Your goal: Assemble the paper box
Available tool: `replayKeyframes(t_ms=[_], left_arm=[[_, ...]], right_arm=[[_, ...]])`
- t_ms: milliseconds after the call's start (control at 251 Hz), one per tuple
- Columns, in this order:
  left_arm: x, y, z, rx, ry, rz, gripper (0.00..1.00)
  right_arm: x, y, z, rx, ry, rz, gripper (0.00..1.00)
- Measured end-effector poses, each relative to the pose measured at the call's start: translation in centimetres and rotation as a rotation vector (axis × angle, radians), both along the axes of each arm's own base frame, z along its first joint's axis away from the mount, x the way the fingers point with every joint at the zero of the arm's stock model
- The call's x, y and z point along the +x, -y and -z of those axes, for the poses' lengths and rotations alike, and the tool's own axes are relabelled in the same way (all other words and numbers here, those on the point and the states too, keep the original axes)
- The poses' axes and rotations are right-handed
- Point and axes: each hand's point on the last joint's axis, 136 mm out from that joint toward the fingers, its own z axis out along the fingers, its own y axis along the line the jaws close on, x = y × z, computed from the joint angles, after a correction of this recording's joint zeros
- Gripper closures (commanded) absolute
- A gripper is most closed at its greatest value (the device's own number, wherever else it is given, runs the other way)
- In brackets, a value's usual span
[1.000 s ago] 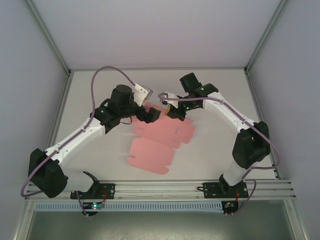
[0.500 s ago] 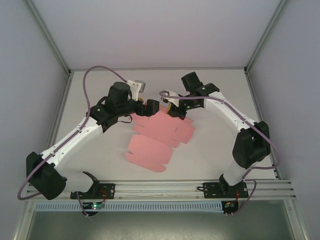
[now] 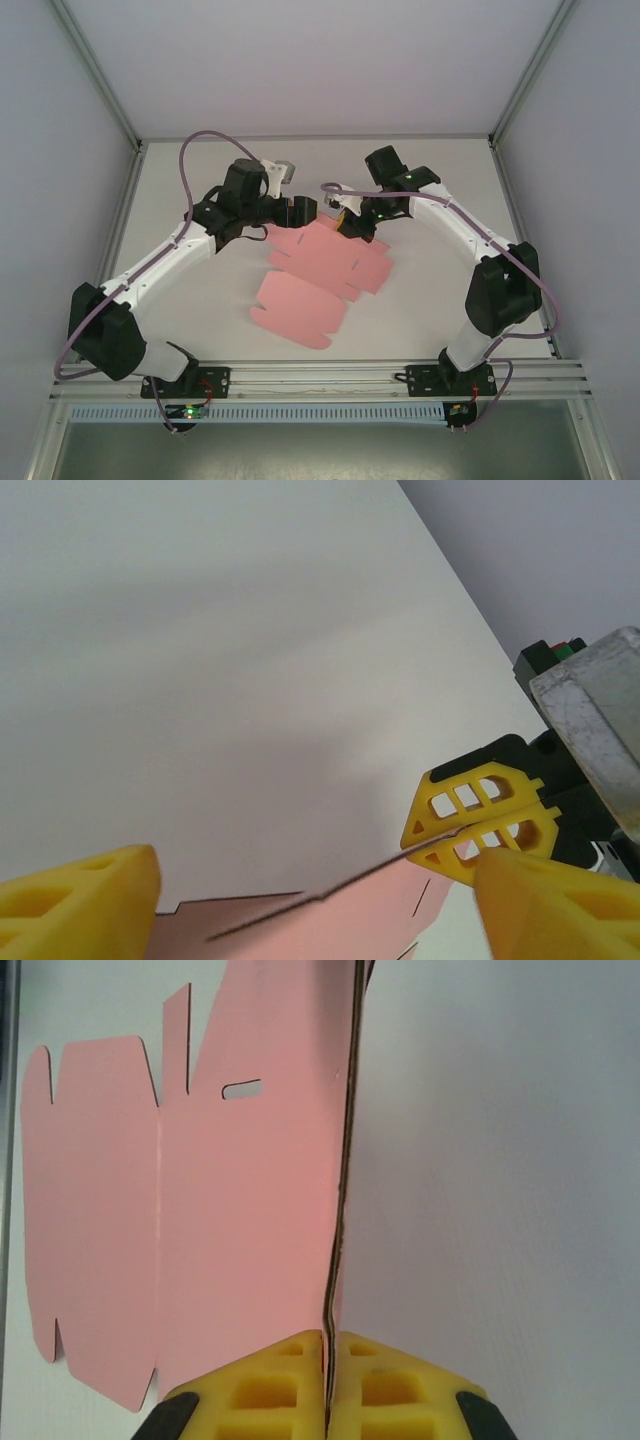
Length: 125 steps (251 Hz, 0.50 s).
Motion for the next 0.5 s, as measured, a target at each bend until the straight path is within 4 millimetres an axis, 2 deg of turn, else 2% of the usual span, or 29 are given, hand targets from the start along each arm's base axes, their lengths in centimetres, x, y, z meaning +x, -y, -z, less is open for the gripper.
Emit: replayKeyframes(t_ms=[335,499], left_arm=[[-0.41,0.81,0.23,0.019,0.046,0.101,0.62],[-0.35,0.72,0.33,0.055,0.091,0.125,0.67]], right_arm=[[0.20,0.47,-0.13,0.008,-0.021,0.022,1.00],[0.39,0.47,-0.21,0.005,-0.050,0.050,1.00]])
